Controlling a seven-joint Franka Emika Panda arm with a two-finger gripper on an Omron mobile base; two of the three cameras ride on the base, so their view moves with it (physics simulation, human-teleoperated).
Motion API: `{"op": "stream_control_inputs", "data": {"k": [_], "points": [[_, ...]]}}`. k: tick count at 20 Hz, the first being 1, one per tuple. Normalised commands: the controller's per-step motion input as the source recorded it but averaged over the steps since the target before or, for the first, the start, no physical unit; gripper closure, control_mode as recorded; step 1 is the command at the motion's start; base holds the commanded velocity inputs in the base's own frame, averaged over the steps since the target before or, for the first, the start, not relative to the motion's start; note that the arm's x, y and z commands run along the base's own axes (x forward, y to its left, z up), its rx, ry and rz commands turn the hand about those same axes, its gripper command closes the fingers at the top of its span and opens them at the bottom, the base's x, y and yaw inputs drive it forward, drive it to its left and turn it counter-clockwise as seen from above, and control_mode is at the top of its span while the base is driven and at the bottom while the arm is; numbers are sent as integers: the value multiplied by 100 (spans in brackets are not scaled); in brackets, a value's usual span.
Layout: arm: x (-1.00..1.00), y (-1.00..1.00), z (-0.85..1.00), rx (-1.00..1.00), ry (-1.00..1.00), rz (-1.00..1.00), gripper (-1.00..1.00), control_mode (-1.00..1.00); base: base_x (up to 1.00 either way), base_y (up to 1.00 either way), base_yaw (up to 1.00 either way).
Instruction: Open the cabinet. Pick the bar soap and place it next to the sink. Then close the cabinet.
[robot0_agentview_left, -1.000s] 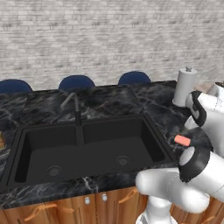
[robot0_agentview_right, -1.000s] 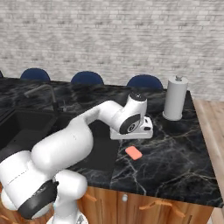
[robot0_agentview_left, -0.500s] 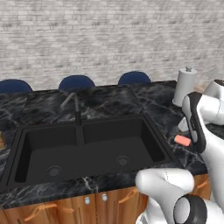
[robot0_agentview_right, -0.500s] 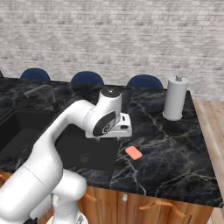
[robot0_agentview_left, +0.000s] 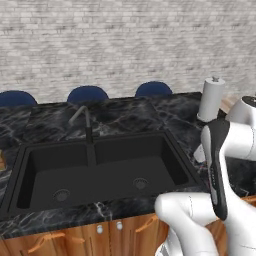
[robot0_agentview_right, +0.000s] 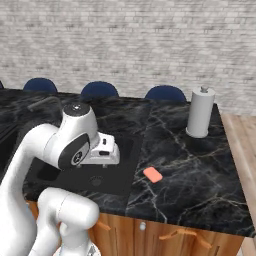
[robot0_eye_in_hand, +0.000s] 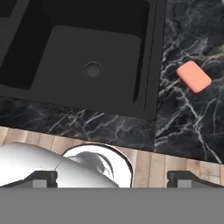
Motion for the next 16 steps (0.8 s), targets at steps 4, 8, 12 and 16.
{"op": "stream_control_inputs", "data": {"k": [4,8,12,16], "points": [[-58,52,51,0,0,-28,-100,-100,0,0,0],[-40,43,76,0,0,-29,-100,-100,0,0,0],[-15,1,43,1,-1,-17,-100,-100,0,0,0],[0,-1,0,0,0,0,-100,-100,0,0,0]]}}
